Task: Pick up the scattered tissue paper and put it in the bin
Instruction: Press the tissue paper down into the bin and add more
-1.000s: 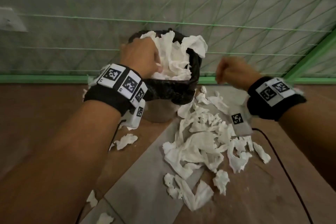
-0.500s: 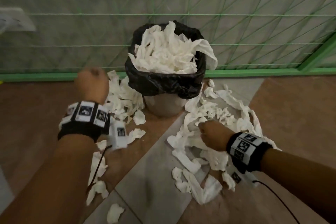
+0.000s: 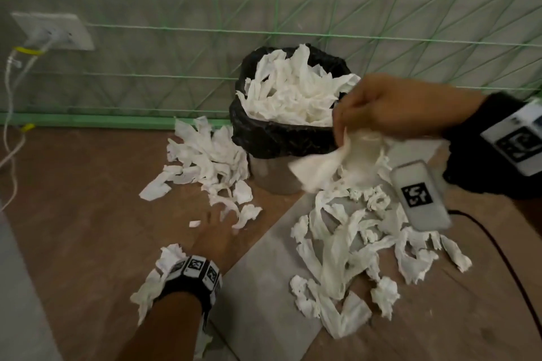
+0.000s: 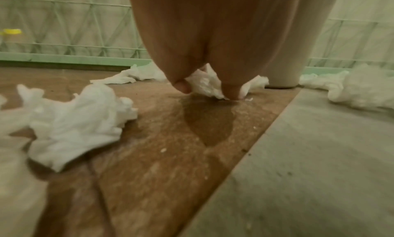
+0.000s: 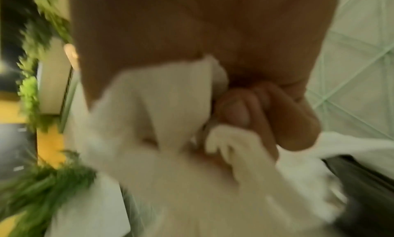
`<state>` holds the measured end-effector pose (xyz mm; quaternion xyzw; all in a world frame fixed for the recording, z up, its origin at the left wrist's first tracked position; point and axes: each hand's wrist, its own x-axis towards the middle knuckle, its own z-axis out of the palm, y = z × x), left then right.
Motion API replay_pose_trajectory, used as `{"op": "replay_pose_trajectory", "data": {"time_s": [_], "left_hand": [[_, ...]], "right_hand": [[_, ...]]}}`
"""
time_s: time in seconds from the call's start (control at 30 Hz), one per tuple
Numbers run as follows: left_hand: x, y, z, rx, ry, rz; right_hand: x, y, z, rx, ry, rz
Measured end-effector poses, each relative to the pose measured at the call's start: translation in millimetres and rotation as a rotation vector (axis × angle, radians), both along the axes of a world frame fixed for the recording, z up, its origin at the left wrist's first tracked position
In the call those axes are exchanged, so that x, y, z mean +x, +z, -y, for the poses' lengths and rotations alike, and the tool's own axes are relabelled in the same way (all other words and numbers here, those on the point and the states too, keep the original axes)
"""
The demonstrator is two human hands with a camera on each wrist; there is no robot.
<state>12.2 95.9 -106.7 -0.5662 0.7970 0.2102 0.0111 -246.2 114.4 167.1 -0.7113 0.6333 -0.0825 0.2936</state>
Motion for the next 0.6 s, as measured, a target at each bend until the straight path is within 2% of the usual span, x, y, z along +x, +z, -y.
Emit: {"op": "replay_pose_trajectory", "data": {"time_s": [0.07, 0.1, 0.13, 0.17, 0.23, 0.27, 0.3, 0.4, 0.5, 0.53, 0.6], "left_hand": [[-2, 3, 0, 0.007, -0.04, -0.035], [-4, 9, -1, 0.056, -0.014, -0.064], [-6, 14, 0, 0.0, -0.012, -0.085], [-10, 23, 0, -0.03, 0.097, -0.166], [-9, 29, 0, 0.009, 0.324, -0.221], [-6, 28, 10, 0.046, 0.413, -0.265], [0, 29, 15, 0.104, 0.497, -0.354], [18, 33, 39, 0.053, 0.525, -0.439], [24, 79, 63, -0.13, 0.579, -0.585], [23, 100, 71, -0.173, 0.591, -0.638], [21, 130, 91, -0.229, 0.591, -0.755]], "right_hand": [[-10, 24, 6, -0.185, -0.129, 0.011], [-14, 33, 9, -0.285, -0.173, -0.055], [-18, 40, 12, -0.378, -0.203, -0.121], [-23, 46, 18, -0.472, -0.236, -0.116], [-29, 48, 33, -0.566, -0.398, 0.075], [-32, 45, 41, -0.597, -0.457, 0.077], [-33, 41, 50, -0.607, -0.492, 0.004], [-29, 12, 73, -0.598, -0.467, -0.22], [-16, -31, 81, -0.528, -0.313, -0.333], [-10, -44, 81, -0.449, -0.231, -0.36], [0, -62, 77, -0.155, -0.093, -0.355]]}}
